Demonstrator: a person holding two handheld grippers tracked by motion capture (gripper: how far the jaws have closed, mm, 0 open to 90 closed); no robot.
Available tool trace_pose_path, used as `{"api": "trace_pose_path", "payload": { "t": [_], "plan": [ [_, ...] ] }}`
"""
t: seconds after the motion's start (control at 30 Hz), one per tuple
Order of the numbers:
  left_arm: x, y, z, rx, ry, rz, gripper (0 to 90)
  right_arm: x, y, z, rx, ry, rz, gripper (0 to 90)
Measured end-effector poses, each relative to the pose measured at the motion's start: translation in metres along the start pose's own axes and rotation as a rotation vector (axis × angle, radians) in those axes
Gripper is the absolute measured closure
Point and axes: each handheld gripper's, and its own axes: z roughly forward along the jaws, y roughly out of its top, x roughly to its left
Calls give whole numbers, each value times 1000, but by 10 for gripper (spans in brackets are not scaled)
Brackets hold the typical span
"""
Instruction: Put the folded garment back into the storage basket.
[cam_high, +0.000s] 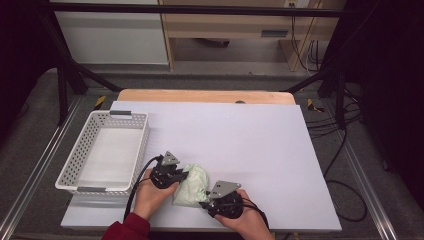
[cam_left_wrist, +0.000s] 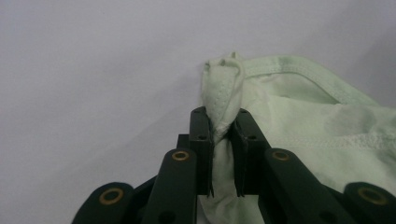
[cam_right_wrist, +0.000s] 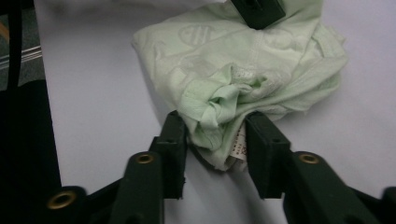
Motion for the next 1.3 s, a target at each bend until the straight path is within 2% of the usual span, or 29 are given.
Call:
{"api": "trace_pose_path", "payload": {
  "t": [0.07,0.17,0.3,0.43,0.6,0.8,1.1,1.3],
  "plan": [
    [-1,0,0,-2,5,3,803,1,2,1,2,-7,-21,731],
    [-1,1,0,-4,8,1,807,0,4,2,0,-1,-19,798],
    [-4,2,-1,-18,10,-4,810,0,6,1,4,17,-20,811],
    [-8,6,-5,-18,2,17,811,0,11,-4,-12,48,-13,818],
    [-11,17,-19,-54,1,36,811,-4,18,-11,-33,51,-17,819],
    [-12,31,-35,-75,0,66,811,-8,28,-15,-62,71,-9,821],
    [-1,48,-57,-89,26,85,810,-15,55,-16,-98,102,-24,821],
    [10,62,-76,-113,32,74,810,-21,77,-20,-129,117,-38,822]
  ]
}}
